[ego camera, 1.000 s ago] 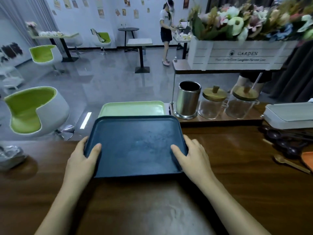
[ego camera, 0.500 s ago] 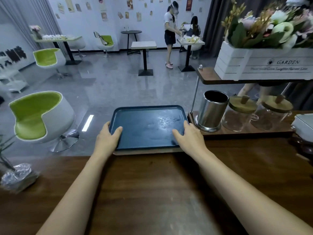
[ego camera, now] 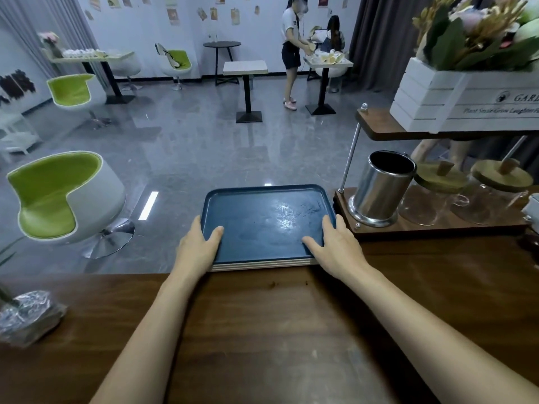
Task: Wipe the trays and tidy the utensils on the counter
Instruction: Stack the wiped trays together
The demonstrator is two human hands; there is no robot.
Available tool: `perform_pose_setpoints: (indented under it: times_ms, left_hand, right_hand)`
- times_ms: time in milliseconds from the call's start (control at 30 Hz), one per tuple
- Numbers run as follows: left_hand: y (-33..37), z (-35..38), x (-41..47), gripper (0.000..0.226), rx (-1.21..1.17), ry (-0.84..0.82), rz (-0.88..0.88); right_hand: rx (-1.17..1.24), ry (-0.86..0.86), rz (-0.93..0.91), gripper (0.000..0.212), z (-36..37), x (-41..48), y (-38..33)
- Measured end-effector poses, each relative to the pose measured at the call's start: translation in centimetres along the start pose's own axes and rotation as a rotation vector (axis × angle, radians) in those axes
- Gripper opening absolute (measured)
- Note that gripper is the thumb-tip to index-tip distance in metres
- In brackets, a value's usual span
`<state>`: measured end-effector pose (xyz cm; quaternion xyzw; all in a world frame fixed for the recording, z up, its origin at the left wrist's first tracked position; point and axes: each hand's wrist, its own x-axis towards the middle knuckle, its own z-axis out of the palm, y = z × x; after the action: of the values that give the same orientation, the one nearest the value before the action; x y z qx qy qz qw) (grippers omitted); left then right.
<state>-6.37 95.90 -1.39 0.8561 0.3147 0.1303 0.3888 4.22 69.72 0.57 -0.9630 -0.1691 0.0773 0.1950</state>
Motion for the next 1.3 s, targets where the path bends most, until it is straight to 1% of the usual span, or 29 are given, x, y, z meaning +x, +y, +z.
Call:
perform_pose_setpoints:
  times_ms: [67,167,200,300,433,533,667,733,833,933,1067,1133,1200,1267,1300]
  left_hand:
    - [0.4,-0.3,0.7,0.047,0.006,-0.018,-0.015]
    - [0.7,-0.4,1.8,0.076,0.043,-0.039,-0.037]
    - [0.8,-0.3,2.0,0.081,0.063,-0.05,-0.039]
    - [0.3,0.4,2.2,0.076,0.142,-0.053,-0.007]
    - [-0.1,0.9,1.3,0.072,0.208,0.001,0.03]
    - [0.2,1.3,-0.1,0.069,0.187,0.093,0.004]
    - [0.8,2.4,-2.7,0.065,0.041,0.24,-0.052]
    - [1.0,2.7,-3.2,0.062,0.007,0.28,-0.047]
    - [1.0,2.6,-3.0,0.059,0.029,0.271,-0.039]
    - [1.0,2.6,-3.0,0.059,0.08,0.231,-0.032]
    - [1.0,2.4,-3.1,0.062,0.154,0.201,-0.031]
    - [1.0,2.5,-3.9,0.064,0.105,0.253,-0.027]
    - [1.0,2.8,-5.6,0.066,0.023,0.356,-0.01]
    - [0.9,3.5,-8.0,0.067,-0.007,0.421,0.015]
    - [0.8,4.1,-9.2,0.067,0.013,0.416,0.024]
  right_hand:
    - [-0.016,0.004,0.004,0.079,-0.1,0.5,0.0]
    - [-0.019,0.041,0.013,0.086,-0.3,1.2,-0.5]
    - [-0.011,0.054,0.002,0.087,-0.2,1.3,-0.6]
    - [-0.012,0.079,-0.025,0.083,0.6,0.9,-0.7]
    - [0.03,0.116,0.0,0.076,1.6,-0.2,-0.1]
    - [0.028,0.114,0.004,0.075,1.9,-0.5,-0.1]
    - [0.018,0.128,-0.003,0.072,2.1,-0.8,0.0]
    - [0.01,0.131,0.013,0.072,2.3,-1.0,-0.1]
    - [-0.005,0.146,0.023,0.07,2.5,-1.0,-0.3]
    - [0.019,0.12,0.021,0.068,2.5,-0.9,-0.3]
    - [0.054,0.019,-0.07,0.072,1.5,-1.0,1.0]
    - [0.097,-0.028,-0.138,0.075,0.6,-2.0,2.4]
    - [0.124,-0.041,-0.217,0.077,-0.4,-4.2,4.5]
    - [0.165,-0.025,-0.273,0.074,-1.5,-7.4,7.2]
    - [0.174,-0.01,-0.28,0.071,-2.3,-9.2,9.0]
